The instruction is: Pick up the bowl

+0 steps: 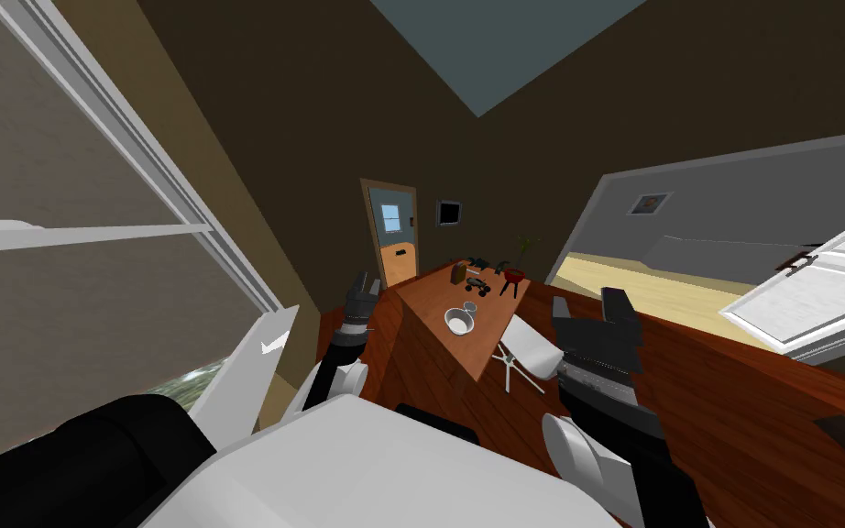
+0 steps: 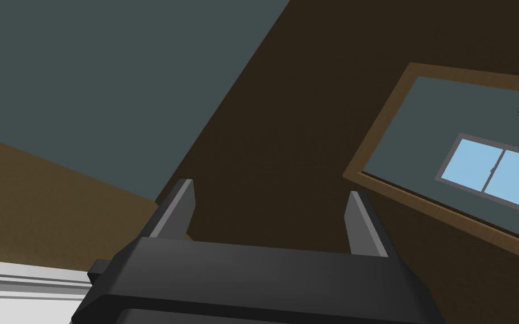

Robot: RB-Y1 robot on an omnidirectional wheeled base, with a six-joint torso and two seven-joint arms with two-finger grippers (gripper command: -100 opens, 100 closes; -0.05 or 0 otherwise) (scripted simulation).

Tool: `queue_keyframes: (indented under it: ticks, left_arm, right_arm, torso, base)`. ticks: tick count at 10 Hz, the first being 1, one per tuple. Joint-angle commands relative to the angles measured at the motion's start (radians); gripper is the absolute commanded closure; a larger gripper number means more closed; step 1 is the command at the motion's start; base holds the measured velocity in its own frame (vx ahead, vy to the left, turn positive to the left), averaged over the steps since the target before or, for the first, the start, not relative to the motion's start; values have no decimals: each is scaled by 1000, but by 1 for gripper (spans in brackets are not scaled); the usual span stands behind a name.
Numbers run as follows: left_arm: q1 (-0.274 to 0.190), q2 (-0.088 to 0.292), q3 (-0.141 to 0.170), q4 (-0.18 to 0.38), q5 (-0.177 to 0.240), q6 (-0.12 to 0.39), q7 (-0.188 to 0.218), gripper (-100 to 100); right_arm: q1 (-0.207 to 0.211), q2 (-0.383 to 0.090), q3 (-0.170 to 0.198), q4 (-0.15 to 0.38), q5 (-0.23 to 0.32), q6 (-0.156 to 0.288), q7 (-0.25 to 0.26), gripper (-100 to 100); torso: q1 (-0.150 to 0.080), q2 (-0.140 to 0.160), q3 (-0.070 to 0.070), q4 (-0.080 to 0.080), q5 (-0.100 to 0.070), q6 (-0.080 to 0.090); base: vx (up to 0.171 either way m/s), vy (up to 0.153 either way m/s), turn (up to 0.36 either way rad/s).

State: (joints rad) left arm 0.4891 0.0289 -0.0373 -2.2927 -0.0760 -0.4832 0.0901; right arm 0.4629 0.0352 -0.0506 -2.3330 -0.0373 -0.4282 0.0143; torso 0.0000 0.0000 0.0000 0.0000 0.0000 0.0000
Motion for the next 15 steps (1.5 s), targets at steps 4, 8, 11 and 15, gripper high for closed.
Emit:
queue_keyframes:
  ticks: [4,8,11,15]
  left_arm:
    - [0,0,0,0,0,0,0,0]
    - [0,0,0,0,0,0,0,0]
    - [0,0,0,0,0,0,0,0]
    - [0,0,0,0,0,0,0,0]
  right_arm:
    - [38,-139,-22,28,98,2,-10,-100]
    - [90,-198,-49,64,214,5,-24,-100]
    - [111,-212,-59,78,275,6,-29,-100]
    - [158,-236,-83,108,387,9,-41,-100]
  torso:
    - [5,-2,-1,0,1,0]
    - [8,-4,-2,-1,2,0]
    - [7,-3,-2,-1,2,0]
    - [8,-2,-1,-1,2,0]
  base:
    - [33,68,57]
    - [60,121,76]
    - [39,93,57]
    - [48,104,68]
